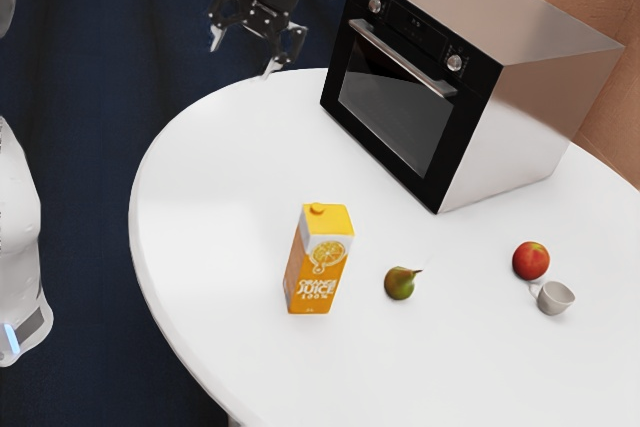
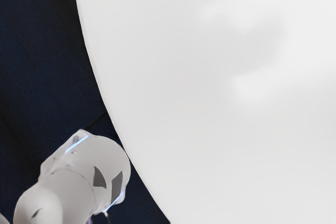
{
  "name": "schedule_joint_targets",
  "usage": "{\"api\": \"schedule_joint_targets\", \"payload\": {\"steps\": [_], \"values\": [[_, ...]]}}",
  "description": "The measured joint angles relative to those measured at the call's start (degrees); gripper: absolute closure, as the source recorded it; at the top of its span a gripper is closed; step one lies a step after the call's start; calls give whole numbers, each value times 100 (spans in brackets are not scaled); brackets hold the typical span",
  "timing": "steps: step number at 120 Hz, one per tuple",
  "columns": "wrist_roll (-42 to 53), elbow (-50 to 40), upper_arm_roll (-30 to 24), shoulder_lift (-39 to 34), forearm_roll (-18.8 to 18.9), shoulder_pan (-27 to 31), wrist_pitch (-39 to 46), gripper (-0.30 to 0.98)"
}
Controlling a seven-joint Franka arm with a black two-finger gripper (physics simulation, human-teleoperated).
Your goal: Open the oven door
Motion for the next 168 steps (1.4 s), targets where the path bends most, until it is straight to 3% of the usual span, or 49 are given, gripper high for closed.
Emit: {"api": "schedule_joint_targets", "payload": {"steps": [18,29,42,69,110,158,168], "values": [[-1660,145,100,203,-127,48,905,0],[-2489,676,194,499,263,41,1240,0],[-3319,1681,322,1219,412,128,1647,0],[-4640,948,520,1408,93,220,3615,0],[-5905,259,429,1339,-86,586,5301,0],[-6689,15,339,1324,-53,70,5753,0],[-6794,-31,58,1292,-52,125,5778,0]]}}
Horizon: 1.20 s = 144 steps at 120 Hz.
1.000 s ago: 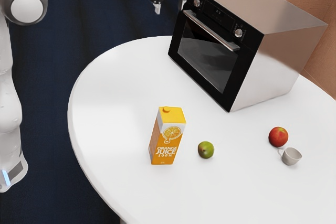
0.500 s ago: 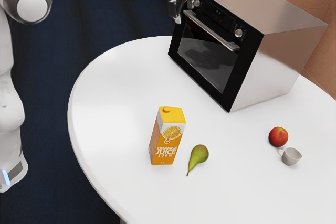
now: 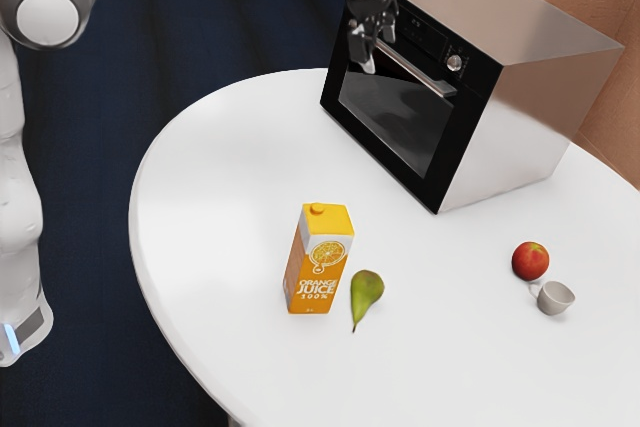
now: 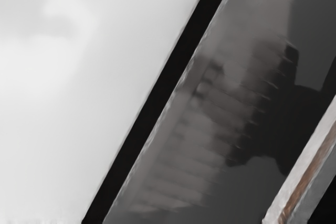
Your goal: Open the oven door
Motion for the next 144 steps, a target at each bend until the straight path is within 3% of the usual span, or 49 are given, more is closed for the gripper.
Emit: {"api": "schedule_joint_targets", "payload": {"steps": [23,68,106,144], "values": [[-199,-313,-136,-236,65,-280,96,0],[-434,-227,-141,-91,222,-92,200,0],[-144,-25,-150,106,688,-270,350,0],[109,-77,-142,210,653,-397,469,0]]}}
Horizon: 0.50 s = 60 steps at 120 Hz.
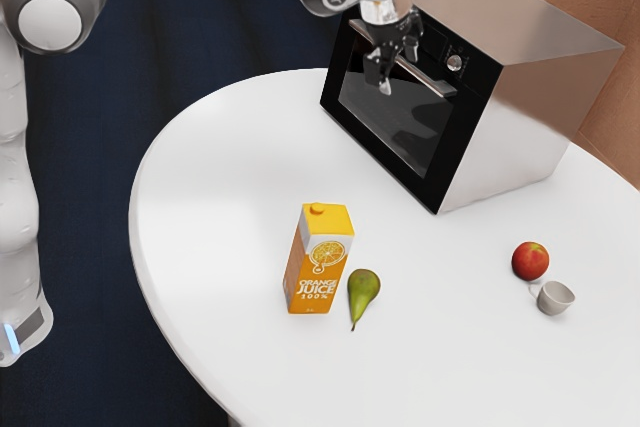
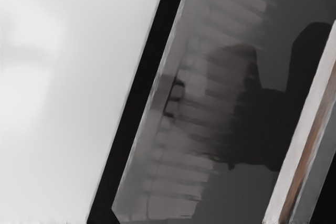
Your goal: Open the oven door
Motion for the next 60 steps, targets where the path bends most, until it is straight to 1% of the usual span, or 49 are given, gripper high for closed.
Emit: {"api": "schedule_joint_targets", "payload": {"steps": [33,60], "values": [[135,28,17,74,-7,-1,30,0],[205,61,18,168,-3,281,115,0]]}}
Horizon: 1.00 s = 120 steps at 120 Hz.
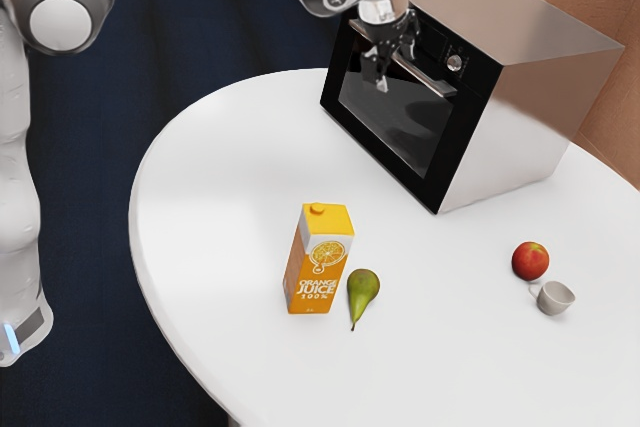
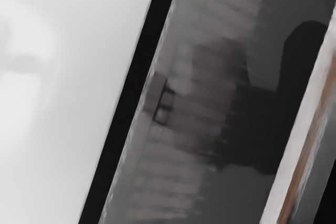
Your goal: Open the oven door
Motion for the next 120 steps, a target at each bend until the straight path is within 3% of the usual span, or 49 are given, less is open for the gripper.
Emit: {"api": "schedule_joint_targets", "payload": {"steps": [44,120], "values": [[50,-164,32,-10,-230,155,76,0],[89,-1161,53,-809,-569,416,119,0]]}}
